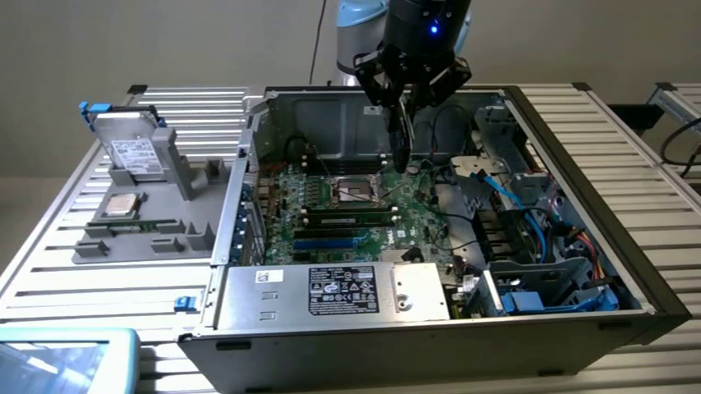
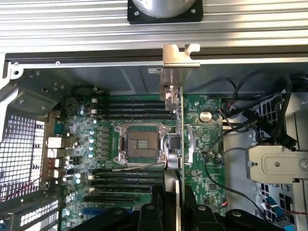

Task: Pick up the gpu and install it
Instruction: 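Insert the gpu into the slot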

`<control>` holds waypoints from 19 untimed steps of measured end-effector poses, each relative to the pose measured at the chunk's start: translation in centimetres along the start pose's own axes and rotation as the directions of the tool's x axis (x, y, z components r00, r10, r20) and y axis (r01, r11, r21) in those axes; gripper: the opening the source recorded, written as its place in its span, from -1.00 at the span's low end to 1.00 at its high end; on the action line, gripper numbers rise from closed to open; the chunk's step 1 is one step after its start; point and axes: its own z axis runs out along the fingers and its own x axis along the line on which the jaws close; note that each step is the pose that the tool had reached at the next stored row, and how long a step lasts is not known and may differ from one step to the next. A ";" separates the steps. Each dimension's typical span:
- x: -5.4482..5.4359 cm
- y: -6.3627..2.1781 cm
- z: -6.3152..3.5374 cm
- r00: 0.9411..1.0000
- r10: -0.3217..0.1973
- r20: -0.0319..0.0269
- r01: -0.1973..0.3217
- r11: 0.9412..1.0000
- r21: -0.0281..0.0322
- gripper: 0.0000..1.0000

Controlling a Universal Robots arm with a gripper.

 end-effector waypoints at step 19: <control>0.0 0.00 0.00 0.941 -0.333 -0.055 0.333 0.943 0.001 -0.44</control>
